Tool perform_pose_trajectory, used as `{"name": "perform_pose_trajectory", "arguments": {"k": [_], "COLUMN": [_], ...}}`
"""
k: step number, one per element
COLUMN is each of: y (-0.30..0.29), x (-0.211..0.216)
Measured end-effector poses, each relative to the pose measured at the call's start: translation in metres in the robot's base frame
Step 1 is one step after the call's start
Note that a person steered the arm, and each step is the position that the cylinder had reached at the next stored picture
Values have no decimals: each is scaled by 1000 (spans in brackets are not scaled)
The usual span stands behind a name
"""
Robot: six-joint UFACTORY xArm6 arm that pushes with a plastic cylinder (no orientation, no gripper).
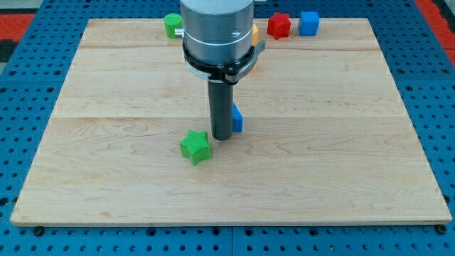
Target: Place the green star towards the bottom of the blue triangle
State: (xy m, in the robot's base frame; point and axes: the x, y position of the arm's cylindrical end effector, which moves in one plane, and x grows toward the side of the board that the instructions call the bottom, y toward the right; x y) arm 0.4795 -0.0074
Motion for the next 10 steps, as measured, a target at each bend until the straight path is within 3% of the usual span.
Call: {"name": "perform_pose_trajectory", "arguments": {"k": [3, 5, 7, 9, 10], "y": [10, 14, -74, -87, -62], "x": [-46, 49, 104, 39, 39]}}
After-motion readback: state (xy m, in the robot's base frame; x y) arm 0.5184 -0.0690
